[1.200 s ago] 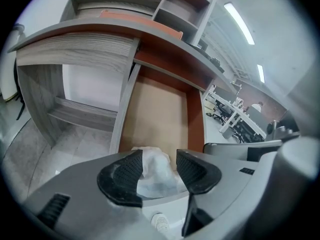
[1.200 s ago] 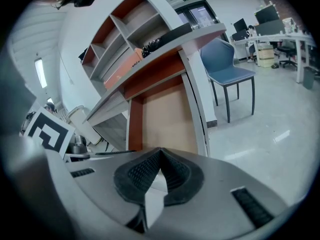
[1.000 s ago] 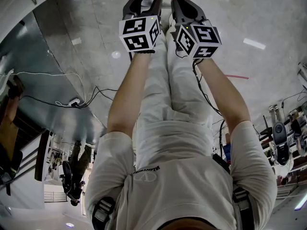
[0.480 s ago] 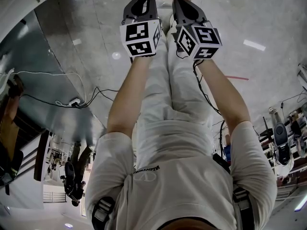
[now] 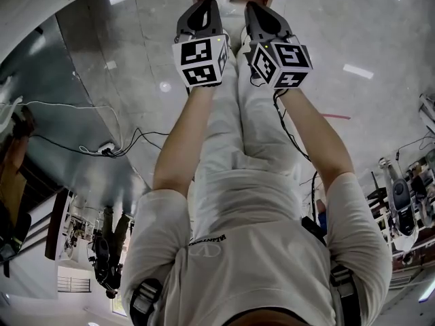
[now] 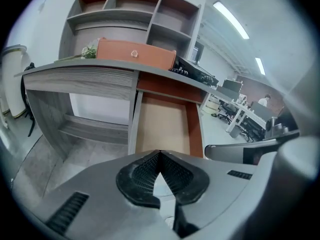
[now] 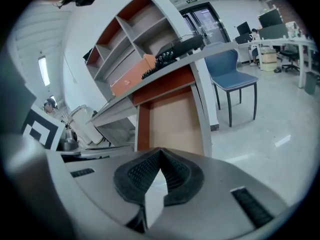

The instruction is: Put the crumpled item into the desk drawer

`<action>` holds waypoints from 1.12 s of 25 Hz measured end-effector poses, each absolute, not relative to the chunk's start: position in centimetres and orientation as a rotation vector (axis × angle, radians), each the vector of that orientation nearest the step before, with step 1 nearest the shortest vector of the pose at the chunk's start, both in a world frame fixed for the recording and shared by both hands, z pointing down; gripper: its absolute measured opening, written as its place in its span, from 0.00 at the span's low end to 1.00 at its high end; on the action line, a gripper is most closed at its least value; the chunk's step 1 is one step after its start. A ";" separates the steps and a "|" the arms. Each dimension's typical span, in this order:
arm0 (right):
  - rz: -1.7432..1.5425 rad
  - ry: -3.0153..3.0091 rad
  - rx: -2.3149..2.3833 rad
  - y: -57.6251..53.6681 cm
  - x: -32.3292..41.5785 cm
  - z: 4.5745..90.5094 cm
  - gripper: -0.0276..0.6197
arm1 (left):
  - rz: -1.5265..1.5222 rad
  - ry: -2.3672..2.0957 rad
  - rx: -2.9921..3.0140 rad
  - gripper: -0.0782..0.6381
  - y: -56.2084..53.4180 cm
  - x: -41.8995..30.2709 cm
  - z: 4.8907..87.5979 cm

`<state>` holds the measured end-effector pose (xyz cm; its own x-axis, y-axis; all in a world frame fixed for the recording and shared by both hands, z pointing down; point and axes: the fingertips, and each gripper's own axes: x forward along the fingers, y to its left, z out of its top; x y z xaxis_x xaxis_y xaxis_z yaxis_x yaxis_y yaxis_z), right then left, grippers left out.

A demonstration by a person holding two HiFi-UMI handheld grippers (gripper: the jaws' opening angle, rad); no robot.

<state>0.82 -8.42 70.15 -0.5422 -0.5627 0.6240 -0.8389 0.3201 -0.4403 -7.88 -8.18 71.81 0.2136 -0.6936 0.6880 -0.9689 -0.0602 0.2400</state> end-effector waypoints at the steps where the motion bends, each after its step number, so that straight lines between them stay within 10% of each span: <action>1: 1.065 -2.241 1.247 -8.5 0.7 69.8 0.04 | 0.517 -1.547 1.819 0.11 -8.2 -8.0 71.4; 28: 0.772 -2.418 1.307 -8.8 7.1 41.2 0.04 | 0.329 -1.729 2.032 0.11 -9.3 -15.4 42.2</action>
<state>7.12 -8.77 41.22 -0.5484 -0.6831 0.4823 -0.8362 0.4460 -0.3191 -15.36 -9.28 42.16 0.1859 -0.8695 0.4575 -0.9768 -0.1132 0.1819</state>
